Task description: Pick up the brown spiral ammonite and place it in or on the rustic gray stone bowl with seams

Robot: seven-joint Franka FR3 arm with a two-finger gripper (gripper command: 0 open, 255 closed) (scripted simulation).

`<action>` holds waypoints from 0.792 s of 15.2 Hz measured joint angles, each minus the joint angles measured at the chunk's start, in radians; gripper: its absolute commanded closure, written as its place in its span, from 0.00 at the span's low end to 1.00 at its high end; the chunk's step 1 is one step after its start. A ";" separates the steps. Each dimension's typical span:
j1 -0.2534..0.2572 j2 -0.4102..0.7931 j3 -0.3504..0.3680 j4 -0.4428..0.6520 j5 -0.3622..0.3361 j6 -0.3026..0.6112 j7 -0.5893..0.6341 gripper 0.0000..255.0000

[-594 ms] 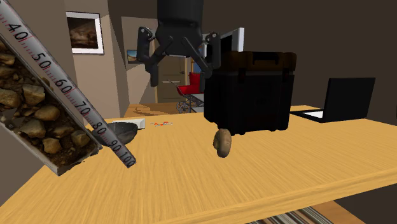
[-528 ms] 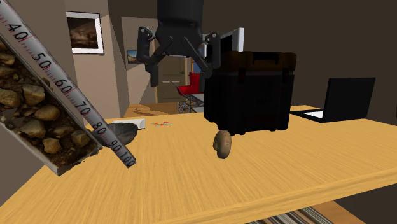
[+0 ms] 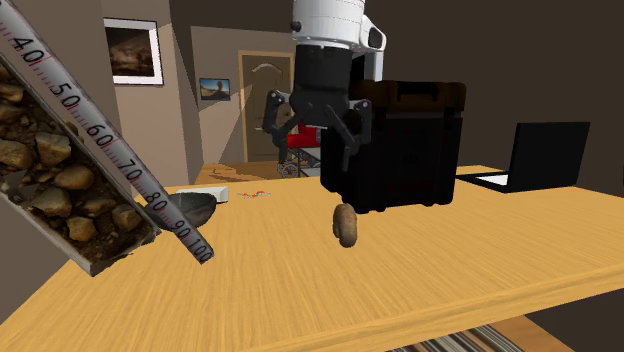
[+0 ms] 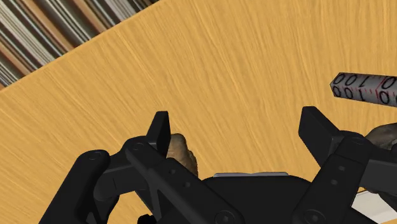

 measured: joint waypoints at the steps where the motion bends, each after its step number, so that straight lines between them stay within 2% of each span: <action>1: 0.001 0.031 -0.014 0.017 -0.001 0.012 -0.023 0.00; 7: 0.019 0.246 -0.081 0.096 0.026 0.133 -0.154 0.00; 12: 0.030 0.435 -0.119 0.220 0.075 0.180 -0.258 0.00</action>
